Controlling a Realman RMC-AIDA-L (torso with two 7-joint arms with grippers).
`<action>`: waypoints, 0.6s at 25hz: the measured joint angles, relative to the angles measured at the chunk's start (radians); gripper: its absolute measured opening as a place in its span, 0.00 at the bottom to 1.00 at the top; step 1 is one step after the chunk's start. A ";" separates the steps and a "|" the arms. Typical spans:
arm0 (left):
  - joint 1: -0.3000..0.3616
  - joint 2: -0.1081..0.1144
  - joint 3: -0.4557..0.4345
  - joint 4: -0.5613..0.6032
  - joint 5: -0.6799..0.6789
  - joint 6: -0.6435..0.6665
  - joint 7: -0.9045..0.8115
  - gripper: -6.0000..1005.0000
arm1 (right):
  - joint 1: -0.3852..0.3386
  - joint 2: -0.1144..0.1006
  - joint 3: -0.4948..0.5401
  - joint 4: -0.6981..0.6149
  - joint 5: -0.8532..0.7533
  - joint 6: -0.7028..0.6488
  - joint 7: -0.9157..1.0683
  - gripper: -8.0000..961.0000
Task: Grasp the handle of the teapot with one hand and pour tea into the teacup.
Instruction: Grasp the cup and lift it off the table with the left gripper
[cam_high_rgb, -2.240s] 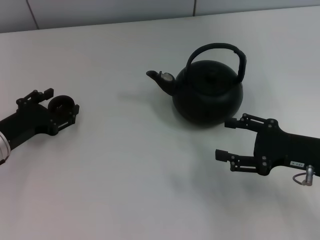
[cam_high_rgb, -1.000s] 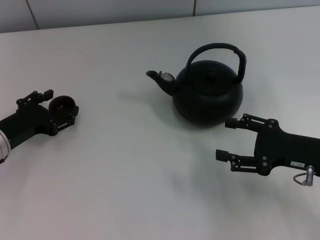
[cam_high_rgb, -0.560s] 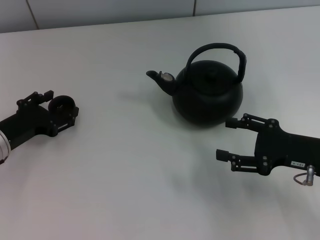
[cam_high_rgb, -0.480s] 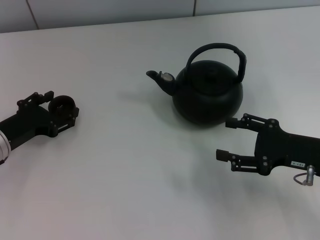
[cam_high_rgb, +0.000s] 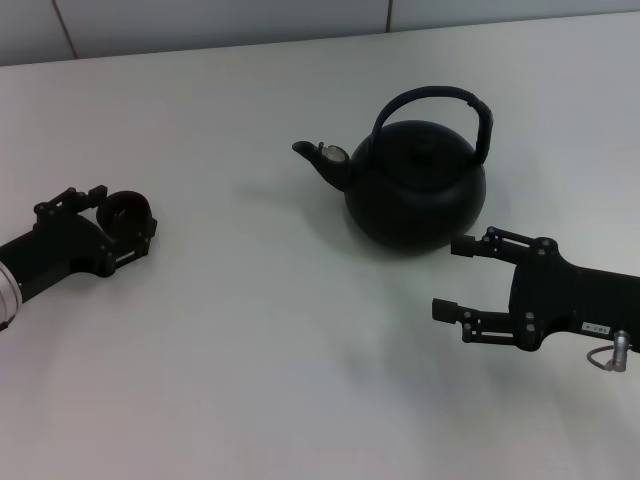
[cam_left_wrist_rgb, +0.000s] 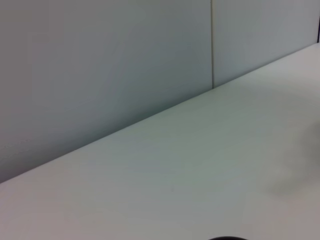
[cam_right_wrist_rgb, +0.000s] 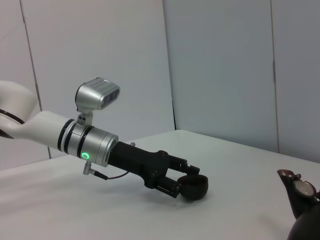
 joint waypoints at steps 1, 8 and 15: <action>0.000 0.000 0.000 0.000 0.002 -0.002 0.000 0.79 | 0.000 0.000 0.000 0.000 0.000 0.000 0.000 0.85; -0.002 -0.003 0.000 0.003 0.012 -0.010 -0.002 0.78 | 0.001 0.000 0.000 -0.001 0.000 0.000 0.000 0.85; 0.003 -0.003 0.000 0.017 0.013 0.003 -0.002 0.77 | 0.000 0.000 0.000 -0.006 0.000 0.000 0.001 0.85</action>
